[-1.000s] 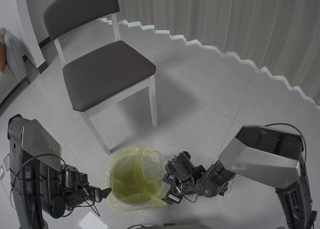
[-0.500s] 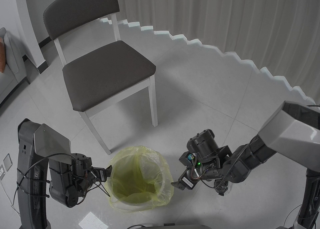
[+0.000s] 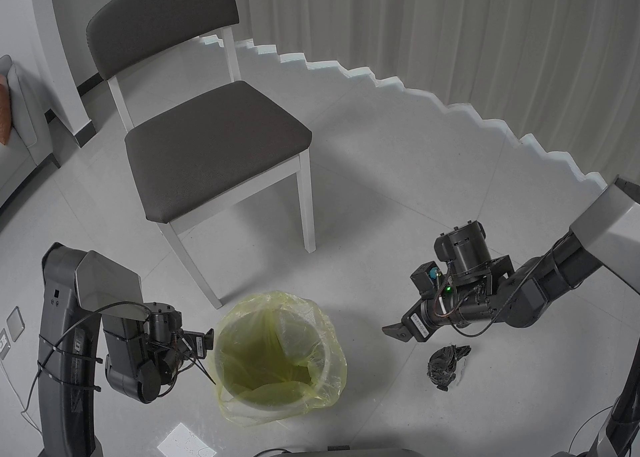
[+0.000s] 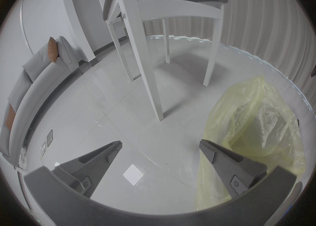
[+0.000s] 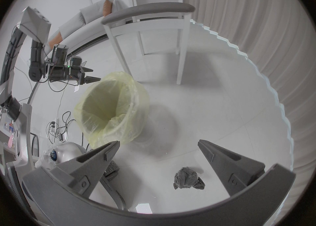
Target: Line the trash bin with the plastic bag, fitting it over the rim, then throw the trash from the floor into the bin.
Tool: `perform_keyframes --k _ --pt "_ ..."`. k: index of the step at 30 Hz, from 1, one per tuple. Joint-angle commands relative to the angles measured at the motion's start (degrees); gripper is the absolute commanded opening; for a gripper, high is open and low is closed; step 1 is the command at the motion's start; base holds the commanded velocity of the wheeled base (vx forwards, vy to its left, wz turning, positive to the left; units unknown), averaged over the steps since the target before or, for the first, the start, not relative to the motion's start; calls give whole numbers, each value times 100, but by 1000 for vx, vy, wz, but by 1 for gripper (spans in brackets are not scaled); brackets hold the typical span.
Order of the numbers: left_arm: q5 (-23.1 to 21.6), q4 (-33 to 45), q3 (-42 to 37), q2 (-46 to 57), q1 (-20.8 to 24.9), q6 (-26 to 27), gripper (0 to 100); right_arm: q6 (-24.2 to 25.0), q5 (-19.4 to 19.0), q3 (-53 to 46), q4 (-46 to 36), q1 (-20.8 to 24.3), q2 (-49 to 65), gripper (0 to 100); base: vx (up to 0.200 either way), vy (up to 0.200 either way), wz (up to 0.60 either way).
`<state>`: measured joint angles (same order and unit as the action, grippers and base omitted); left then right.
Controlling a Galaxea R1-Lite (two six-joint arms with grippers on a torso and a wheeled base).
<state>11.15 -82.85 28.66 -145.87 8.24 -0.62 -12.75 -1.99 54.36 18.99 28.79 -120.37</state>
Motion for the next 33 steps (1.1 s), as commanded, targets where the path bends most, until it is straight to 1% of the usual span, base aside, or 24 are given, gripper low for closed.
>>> perform_keyframes --k 1,2,3,6,11,14,16,22,26,29,33 --pt "-34 -12 -27 -55 -15 53 100 1 -91 -83 17 -331 -74 100 0 0 0" --pt "-34 -12 -27 -55 -15 53 100 1 -91 -83 17 -331 -74 100 0 0 0" --pt "-52 -39 -89 -11 -24 9 100 -8 -153 -83 26 -550 -250 100 0 0 0" --pt "-175 -179 -317 112 -51 -26 100 -8 -179 -74 52 -840 -514 100 0 0 0" --pt "-430 -539 -730 411 -244 -17 100 -61 -170 -22 69 -1253 -1015 100 0 0 0" --pt "-447 -566 -862 551 -323 -8 100 -70 -170 93 78 -1412 -1226 100 0 0 0" --pt "-571 -583 -976 657 -349 -8 100 -70 -170 277 69 -1535 -1454 100 0 0 0" --pt "-755 -715 -1293 788 -349 -17 100 -78 -170 594 34 -1693 -1797 100 0 0 0" --pt "-1089 -715 -1530 1008 -349 -70 100 -70 -170 1138 -10 -1790 -2166 100 0 0 0" --pt "-1353 -715 -1653 1245 -341 -272 100 -70 -179 1543 -62 -1842 -2386 100 0 0 0" --pt "-1537 -715 -1811 1500 -341 -448 100 -43 -214 2061 -528 -1877 -2544 100 -200 0 0"
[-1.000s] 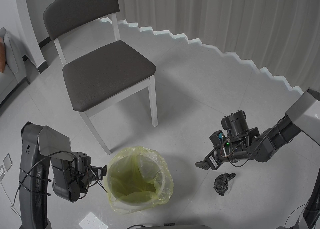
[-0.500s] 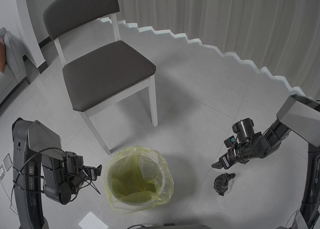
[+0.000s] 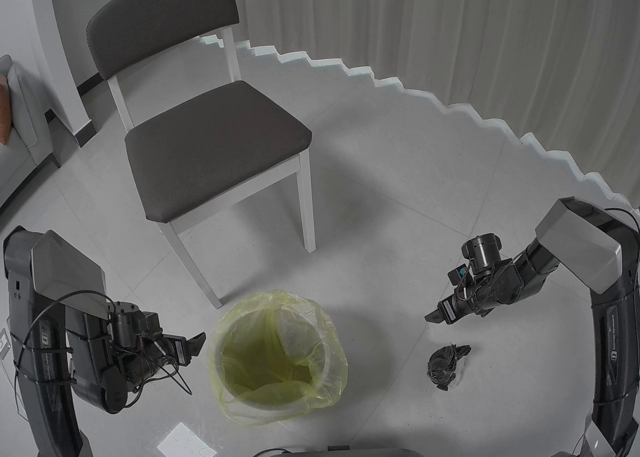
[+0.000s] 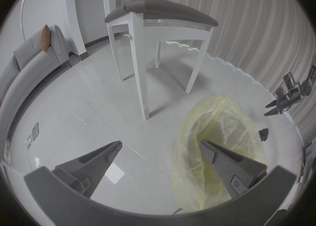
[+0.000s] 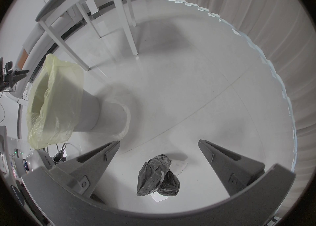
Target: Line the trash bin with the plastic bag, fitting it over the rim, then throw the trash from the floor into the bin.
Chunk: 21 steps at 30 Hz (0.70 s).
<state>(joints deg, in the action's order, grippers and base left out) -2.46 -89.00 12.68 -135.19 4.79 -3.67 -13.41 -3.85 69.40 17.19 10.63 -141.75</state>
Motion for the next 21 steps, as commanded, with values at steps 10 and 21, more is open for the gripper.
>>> perform_keyframes --k 10,21 --pt "-158 -100 -213 415 31 -143 100 58 -28 1638 -620 -131 -810 100 -160 0 0" --pt "-79 -100 -380 362 127 -143 100 128 34 3150 -1508 -272 -1575 100 0 0 0"
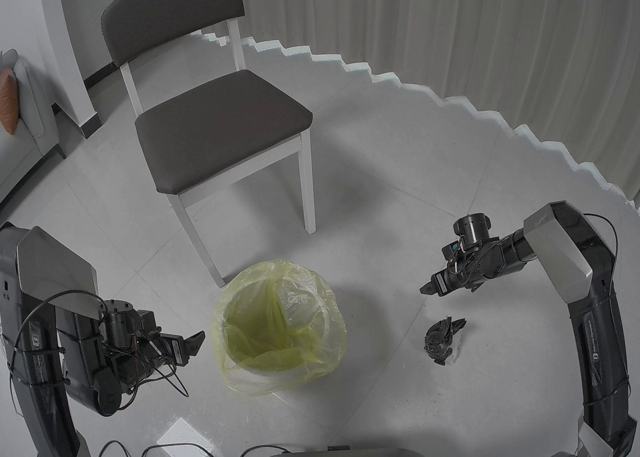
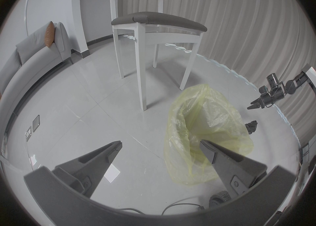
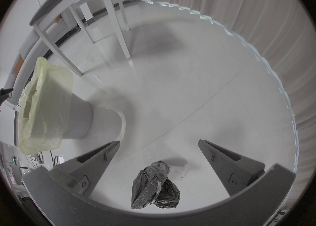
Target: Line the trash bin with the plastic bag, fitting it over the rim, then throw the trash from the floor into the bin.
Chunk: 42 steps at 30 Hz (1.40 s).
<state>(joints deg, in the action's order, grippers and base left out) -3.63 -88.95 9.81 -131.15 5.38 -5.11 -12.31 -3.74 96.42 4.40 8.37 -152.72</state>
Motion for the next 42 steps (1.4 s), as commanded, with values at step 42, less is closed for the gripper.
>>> perform_keyframes --k 42 --pt "328 -105 109 -482 174 10 100 -8 207 1818 -2945 -213 -1515 100 0 0 0"
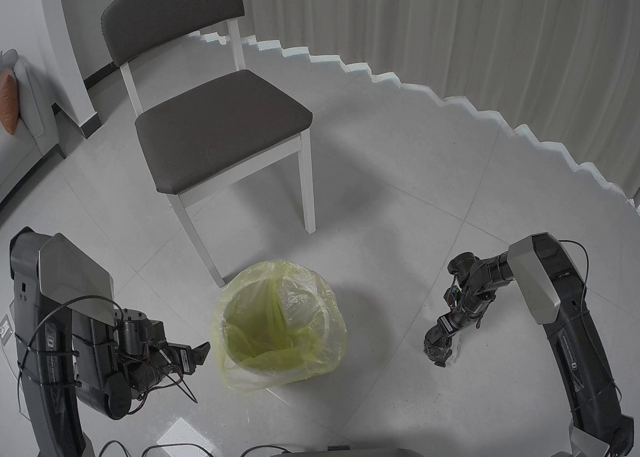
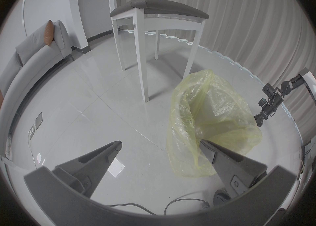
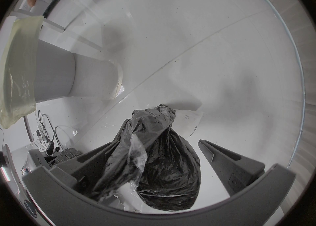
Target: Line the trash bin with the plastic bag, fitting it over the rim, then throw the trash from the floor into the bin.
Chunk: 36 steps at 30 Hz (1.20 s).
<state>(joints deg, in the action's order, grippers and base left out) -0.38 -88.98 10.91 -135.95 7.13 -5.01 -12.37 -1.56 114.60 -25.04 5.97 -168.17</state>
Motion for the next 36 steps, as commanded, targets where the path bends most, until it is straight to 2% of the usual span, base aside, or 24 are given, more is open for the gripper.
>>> perform_keyframes --k 1,2,3,11,14,19,25,27,29,30,31,32,33,36 --pt "11 -102 -1 7 -1 0 100 -2 -11 -1 -1 35 30 100 0 0 0" --pt "20 -102 -10 7 -1 0 100 7 -11 -1 -1 35 39 100 0 0 0" --pt "20 -102 -10 7 -1 0 100 7 -2 -1 -1 35 39 0 0 0 0" --pt "38 -102 -36 33 8 -9 100 16 7 -1 -142 71 575 0 0 0 0" --pt "38 -102 -54 121 43 -18 100 24 -37 -26 -98 194 1234 0 0 0 0" --pt "47 -102 -195 420 51 -123 100 33 -64 -720 -27 616 2429 0 0 0 0" --pt "47 -102 -476 860 69 -264 100 60 -160 -1072 61 1538 3827 0 0 0 0" --pt "38 -102 -599 1035 69 -352 100 112 -152 -1089 52 1987 4231 0 0 0 0" --pt "38 -102 -652 1158 69 -395 100 200 -143 -1089 52 2409 4451 0 0 0 0" --pt "38 -102 -652 1158 69 -395 100 200 -143 -1089 52 2409 4451 0 0 0 0" --pt "47 -102 -696 1264 78 -395 100 297 -99 -1080 61 2786 4539 0 0 0 0" --pt "47 -102 -704 1273 78 -395 100 306 -99 -1080 61 2813 4547 0 0 0 0" --pt "64 -102 -722 1343 122 -395 100 376 -90 -1072 69 3164 4556 0 0 0 0" --pt "73 -102 -783 1448 175 -395 100 402 -81 -1045 219 3428 4451 0 0 0 0"
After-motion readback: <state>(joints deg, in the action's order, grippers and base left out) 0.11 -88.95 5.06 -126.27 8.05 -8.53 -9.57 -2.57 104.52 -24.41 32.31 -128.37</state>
